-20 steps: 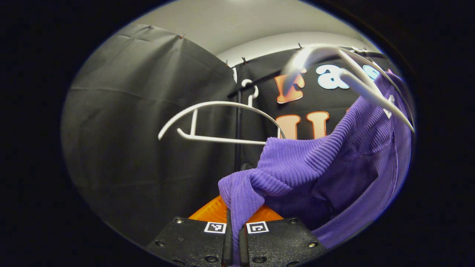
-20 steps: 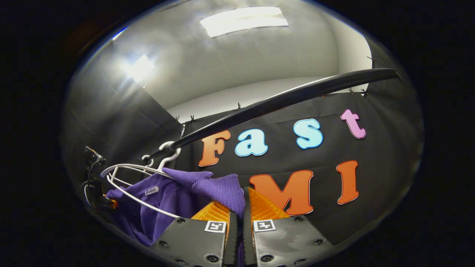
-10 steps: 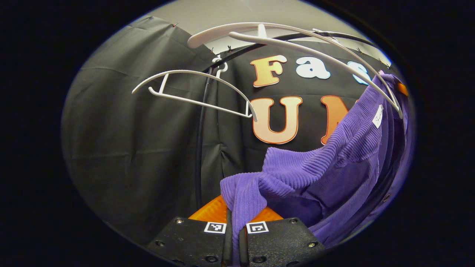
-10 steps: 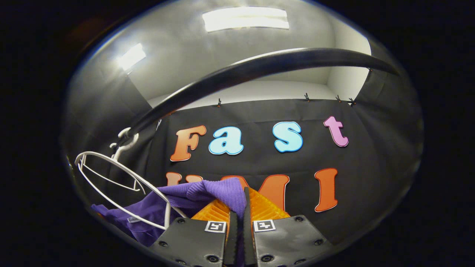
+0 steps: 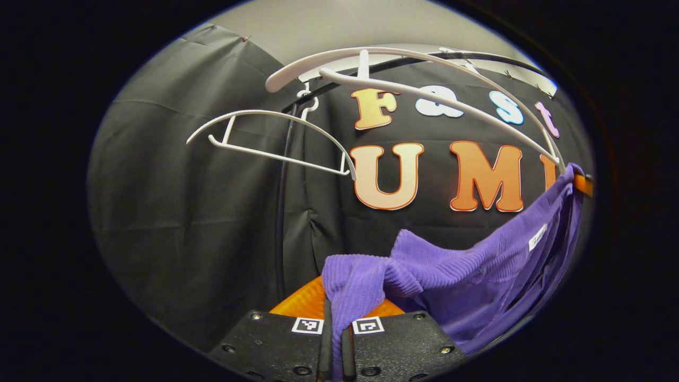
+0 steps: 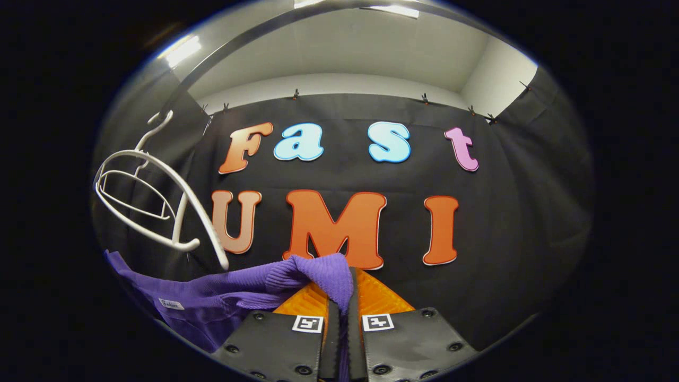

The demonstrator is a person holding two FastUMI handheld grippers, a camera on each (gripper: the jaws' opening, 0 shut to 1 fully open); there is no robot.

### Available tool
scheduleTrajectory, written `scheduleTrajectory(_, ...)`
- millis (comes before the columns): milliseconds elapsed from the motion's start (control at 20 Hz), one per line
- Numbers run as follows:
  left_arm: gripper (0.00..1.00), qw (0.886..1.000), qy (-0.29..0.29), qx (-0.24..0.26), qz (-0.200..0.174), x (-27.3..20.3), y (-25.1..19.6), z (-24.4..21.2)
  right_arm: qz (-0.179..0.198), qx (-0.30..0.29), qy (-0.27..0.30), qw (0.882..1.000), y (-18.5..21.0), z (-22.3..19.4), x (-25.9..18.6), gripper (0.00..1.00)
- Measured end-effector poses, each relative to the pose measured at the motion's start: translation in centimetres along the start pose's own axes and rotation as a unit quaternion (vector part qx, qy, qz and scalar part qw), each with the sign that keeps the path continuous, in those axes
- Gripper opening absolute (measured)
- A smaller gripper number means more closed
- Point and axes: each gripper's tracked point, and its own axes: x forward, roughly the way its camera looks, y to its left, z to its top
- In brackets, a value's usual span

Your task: Grasp the clothes on the hanger with both hands and then place them into the laundry hamper below.

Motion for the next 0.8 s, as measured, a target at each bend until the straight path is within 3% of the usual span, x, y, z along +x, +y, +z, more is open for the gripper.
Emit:
scheduleTrajectory(150,0.1,1.0,0.015,0.012,-0.01,-0.7,0.0,-0.6,0.011,0.005,0.021,1.0,0.4,-0.9,-1.8,0.13)
scheduleTrajectory(250,0.05,0.999,0.028,0.009,-0.023,-1.5,-0.8,-1.2,0.022,0.005,0.033,0.999,1.4,-1.5,-3.0,0.13)
scheduleTrajectory(400,0.09,0.996,0.048,-0.022,-0.077,-3.1,-4.9,-2.2,0.074,0.013,0.073,0.995,5.8,-4.7,-4.7,0.14)
scheduleTrajectory(600,0.07,0.978,0.101,-0.055,-0.173,-5.4,-12.6,-5.4,0.138,0.04,0.161,0.976,12.2,-11.2,-7.7,0.14)
scheduleTrajectory(800,0.07,0.952,0.202,-0.053,-0.225,-7.0,-17.1,-11.4,0.165,0.08,0.253,0.95,15.5,-17.1,-10.9,0.14)
